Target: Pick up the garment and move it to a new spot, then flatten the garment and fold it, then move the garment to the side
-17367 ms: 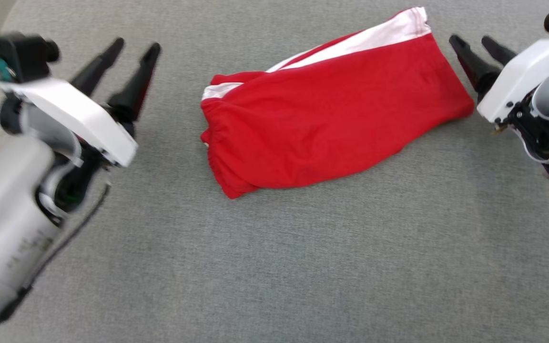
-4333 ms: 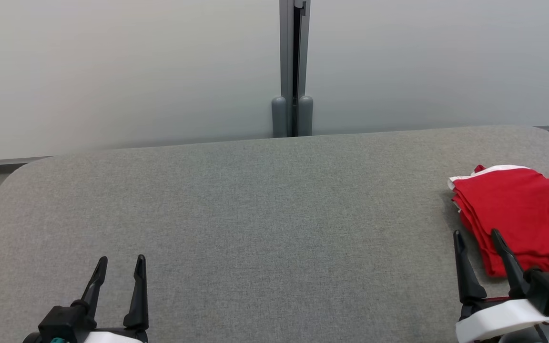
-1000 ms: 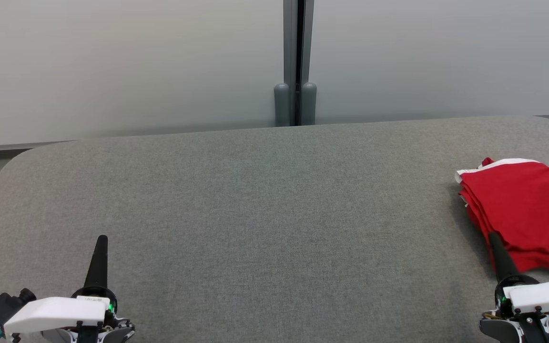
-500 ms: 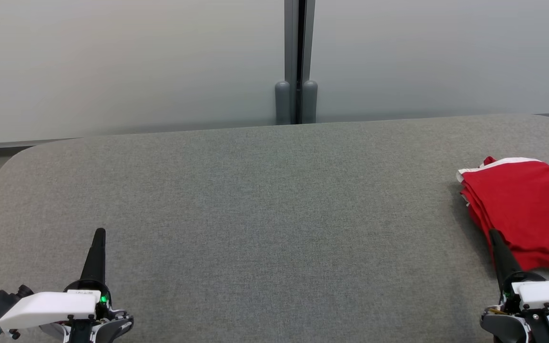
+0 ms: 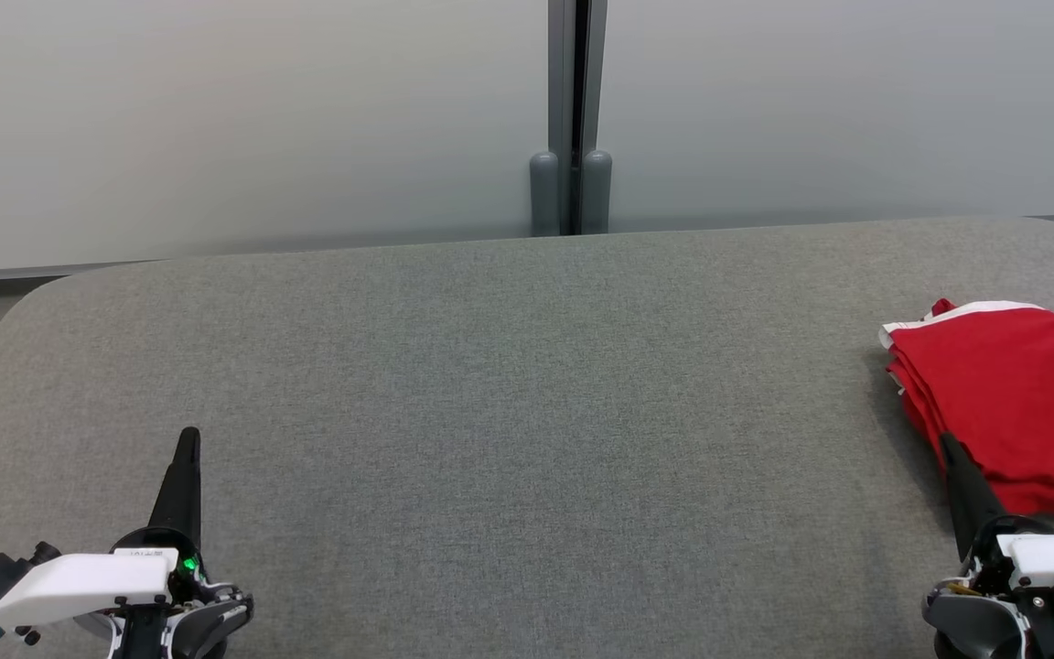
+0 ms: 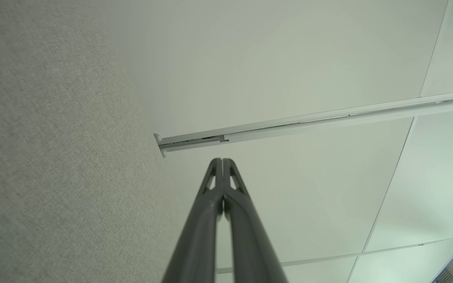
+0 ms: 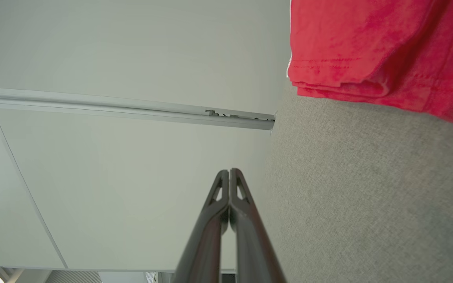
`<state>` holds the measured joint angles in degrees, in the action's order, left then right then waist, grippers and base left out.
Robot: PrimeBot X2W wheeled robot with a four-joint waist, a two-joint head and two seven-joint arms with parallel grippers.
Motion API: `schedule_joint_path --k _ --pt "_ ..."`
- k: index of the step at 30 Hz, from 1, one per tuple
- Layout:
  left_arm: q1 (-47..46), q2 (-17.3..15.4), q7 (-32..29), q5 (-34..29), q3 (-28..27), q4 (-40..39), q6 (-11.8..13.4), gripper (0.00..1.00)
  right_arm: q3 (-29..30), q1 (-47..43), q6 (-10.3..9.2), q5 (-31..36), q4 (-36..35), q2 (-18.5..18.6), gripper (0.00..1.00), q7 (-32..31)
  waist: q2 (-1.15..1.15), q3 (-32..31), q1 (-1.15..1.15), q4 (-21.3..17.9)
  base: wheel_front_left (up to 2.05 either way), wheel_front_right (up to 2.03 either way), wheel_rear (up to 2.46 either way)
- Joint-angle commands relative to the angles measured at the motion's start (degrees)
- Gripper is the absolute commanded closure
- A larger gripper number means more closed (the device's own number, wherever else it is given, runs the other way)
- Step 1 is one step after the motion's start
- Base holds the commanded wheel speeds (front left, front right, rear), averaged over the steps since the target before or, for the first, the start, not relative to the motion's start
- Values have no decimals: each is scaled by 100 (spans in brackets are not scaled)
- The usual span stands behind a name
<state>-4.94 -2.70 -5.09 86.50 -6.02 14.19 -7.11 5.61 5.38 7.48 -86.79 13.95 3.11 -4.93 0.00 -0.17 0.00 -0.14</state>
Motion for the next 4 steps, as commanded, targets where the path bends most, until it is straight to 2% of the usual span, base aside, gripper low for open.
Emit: schedule_joint_path --k 1,4 --pt "-124 -32 -35 149 -35 -24 -45 100 47 82 2 -137 2 6 100 -59 0 5 0 2 0 0 0" --pt "-137 -31 -68 251 -44 -23 -46 100 60 88 2 -248 4 -1 100 -92 0 12 0 5 0 0 0"
